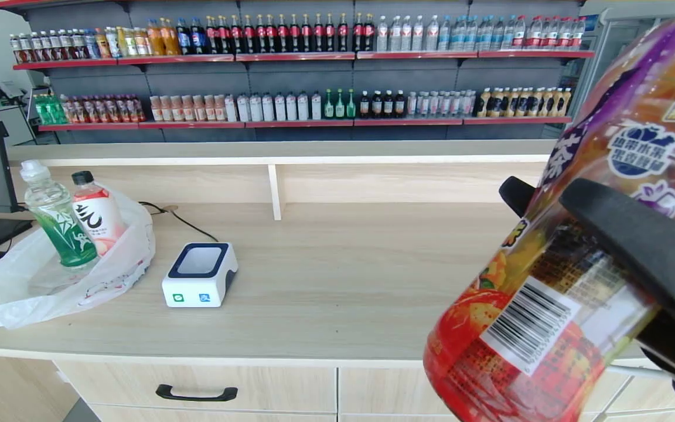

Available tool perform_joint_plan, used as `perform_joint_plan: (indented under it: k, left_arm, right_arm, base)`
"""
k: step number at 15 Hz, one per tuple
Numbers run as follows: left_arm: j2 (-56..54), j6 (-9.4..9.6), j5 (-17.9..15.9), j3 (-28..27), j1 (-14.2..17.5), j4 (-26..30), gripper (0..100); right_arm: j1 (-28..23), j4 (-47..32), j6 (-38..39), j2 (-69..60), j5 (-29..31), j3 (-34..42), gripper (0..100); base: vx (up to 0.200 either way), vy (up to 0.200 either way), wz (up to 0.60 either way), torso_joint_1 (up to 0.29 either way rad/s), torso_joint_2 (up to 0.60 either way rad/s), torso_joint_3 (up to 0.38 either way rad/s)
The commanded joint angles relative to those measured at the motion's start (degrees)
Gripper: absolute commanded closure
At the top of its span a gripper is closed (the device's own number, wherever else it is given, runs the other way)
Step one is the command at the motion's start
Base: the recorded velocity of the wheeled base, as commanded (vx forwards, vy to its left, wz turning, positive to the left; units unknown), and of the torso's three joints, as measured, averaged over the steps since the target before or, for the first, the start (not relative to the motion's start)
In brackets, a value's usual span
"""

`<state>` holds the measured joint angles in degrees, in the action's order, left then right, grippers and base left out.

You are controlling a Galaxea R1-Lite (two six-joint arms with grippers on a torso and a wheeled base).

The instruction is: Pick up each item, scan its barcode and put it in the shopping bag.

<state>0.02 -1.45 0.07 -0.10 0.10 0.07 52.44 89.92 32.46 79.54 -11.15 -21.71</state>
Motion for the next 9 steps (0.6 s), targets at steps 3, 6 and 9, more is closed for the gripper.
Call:
perform_joint_plan:
  k: [3, 6, 9]
  left_arm:
    - [-0.02, -0.04, 0.01, 0.01, -0.01, 0.01, 0]
    - [-0.02, -0.04, 0.01, 0.01, -0.01, 0.01, 0]
    - [-0.02, -0.04, 0.01, 0.01, -0.01, 0.01, 0]
  right_arm:
    - [-0.32, 0.08, -0.03, 0.44, -0.01, -0.7, 100]
    - [-1.12, 0.08, -0.12, 0.17, -0.1, -1.93, 100]
    - [-2.52, 0.08, -0.56, 0.52, -0.1, -1.76, 100]
  base:
    - [0.0, 0.0, 0.0, 0.0, 0.0, 0.0]
    - [0.0, 0.0, 0.0, 0.0, 0.0, 0.0]
    - [0.0, 0.0, 0.0, 0.0, 0.0, 0.0]
